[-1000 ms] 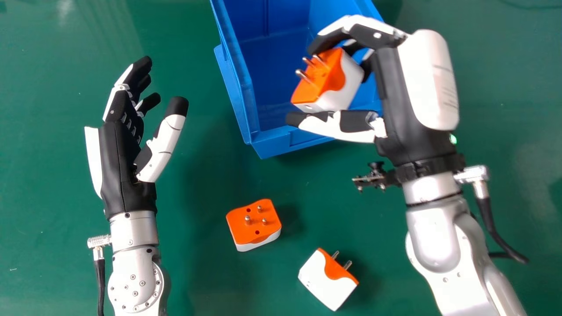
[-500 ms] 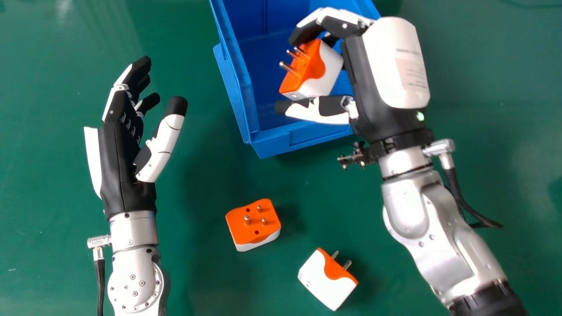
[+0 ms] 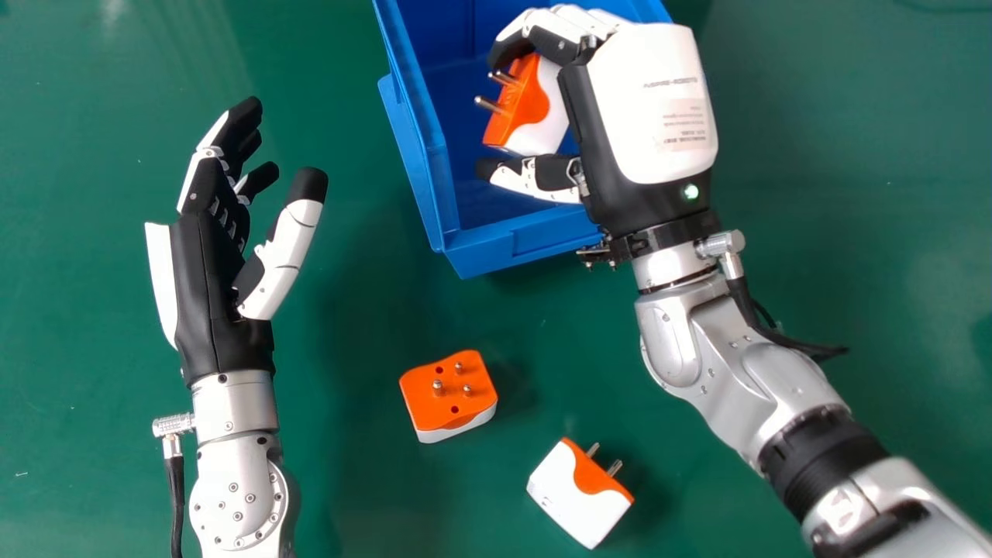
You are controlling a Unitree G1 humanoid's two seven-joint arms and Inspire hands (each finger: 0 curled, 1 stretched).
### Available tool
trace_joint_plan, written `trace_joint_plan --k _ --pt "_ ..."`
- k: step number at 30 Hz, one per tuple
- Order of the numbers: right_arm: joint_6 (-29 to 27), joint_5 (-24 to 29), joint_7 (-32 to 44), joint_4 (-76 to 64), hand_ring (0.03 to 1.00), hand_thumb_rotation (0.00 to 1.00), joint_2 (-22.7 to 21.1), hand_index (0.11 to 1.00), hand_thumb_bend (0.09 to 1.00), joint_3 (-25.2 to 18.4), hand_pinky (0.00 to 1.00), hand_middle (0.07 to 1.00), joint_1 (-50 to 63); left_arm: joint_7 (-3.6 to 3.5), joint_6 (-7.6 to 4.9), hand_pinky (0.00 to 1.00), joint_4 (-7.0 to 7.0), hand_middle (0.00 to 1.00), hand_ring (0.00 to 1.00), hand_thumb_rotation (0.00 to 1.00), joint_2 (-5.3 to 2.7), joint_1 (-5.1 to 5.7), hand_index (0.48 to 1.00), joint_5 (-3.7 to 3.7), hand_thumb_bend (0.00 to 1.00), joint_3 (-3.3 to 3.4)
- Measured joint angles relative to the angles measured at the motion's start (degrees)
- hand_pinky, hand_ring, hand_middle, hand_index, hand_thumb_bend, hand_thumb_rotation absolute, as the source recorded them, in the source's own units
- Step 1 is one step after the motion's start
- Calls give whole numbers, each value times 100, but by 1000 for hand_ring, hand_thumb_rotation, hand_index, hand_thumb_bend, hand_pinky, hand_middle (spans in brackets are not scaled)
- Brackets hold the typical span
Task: Pick all objects and put in blue box
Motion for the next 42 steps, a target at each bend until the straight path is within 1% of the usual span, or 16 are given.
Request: trace_joint_plan --k 2,3,7,9,16,23,29,35,36,37,38,40,41,42 --pt "-82 8 -87 297 445 0 -3 511 496 76 330 502 -148 -9 0 813 0 873 881 544 -2 -10 803 1 771 1" --pt "-105 8 -113 432 450 0 -1 508 496 122 335 503 -215 -2 0 813 0 874 883 542 -2 -15 803 5 775 1" --pt "-205 12 -194 822 456 0 -1 501 497 266 344 502 -412 61 0 811 0 874 883 544 -3 -44 802 16 780 0" --pt "-217 12 -213 943 459 0 1 499 497 340 347 501 -468 72 -1 811 0 874 883 544 -4 -47 802 14 782 0" --pt "-197 12 -237 1092 464 0 1 499 497 553 346 506 -482 61 -1 814 2 875 885 542 -5 -51 802 8 786 -2" --pt "-97 13 -196 1135 468 0 -1 499 496 687 344 516 -482 96 -1 814 4 874 884 540 -7 -61 802 16 782 -6" --pt "-58 34 -122 1146 468 0 -3 501 496 705 341 522 -482 94 -2 808 13 873 882 541 -6 -63 802 18 777 -10" --pt "292 52 2 1087 469 0 29 506 494 736 336 529 -484 95 -2 809 12 873 882 541 -6 -64 802 18 776 -10" --pt "340 52 32 1059 517 24 26 505 496 746 393 577 -484 94 -2 809 12 874 882 541 -6 -64 802 17 774 -10" --pt "380 51 49 1033 572 19 25 561 517 759 450 629 -484 92 -2 810 12 874 883 539 -6 -64 802 16 773 -11" --pt "444 45 79 992 572 19 22 561 517 786 450 629 -483 86 -2 810 12 874 883 539 -6 -64 802 15 773 -10" --pt "525 24 102 941 667 12 16 662 568 820 544 722 -481 80 -2 811 12 875 884 536 -7 -64 801 14 772 -10" --pt "565 23 104 928 667 12 17 662 568 834 544 722 -479 79 -2 811 12 875 884 536 -7 -64 801 16 772 -11" --pt "591 24 104 914 707 10 18 706 595 840 582 762 -470 81 -2 811 12 875 884 535 -6 -64 801 16 772 -10"
